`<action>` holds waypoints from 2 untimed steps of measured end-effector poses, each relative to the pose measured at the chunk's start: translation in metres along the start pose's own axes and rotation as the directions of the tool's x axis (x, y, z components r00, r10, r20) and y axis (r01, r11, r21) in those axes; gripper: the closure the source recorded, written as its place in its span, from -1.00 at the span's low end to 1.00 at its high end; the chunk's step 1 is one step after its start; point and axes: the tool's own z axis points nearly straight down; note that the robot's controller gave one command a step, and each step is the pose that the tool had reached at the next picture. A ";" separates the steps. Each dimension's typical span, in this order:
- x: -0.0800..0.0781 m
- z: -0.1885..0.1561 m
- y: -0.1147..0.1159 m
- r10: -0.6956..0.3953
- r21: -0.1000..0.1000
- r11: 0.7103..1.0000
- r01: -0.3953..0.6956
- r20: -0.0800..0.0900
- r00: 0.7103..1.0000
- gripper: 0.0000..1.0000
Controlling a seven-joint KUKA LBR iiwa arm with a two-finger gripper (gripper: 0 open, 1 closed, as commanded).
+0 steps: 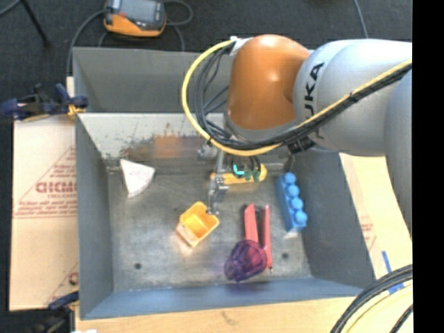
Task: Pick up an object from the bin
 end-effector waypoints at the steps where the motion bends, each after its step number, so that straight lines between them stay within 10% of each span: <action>1: -0.002 -0.004 0.000 0.001 -0.001 1.000 -0.001 0.007 1.000 -1.00; 2: -0.001 0.026 0.005 -0.093 0.003 0.996 0.093 0.012 0.996 -1.00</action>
Offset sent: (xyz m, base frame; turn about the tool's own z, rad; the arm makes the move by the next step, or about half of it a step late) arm -0.0075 0.0205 -0.1089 -0.3406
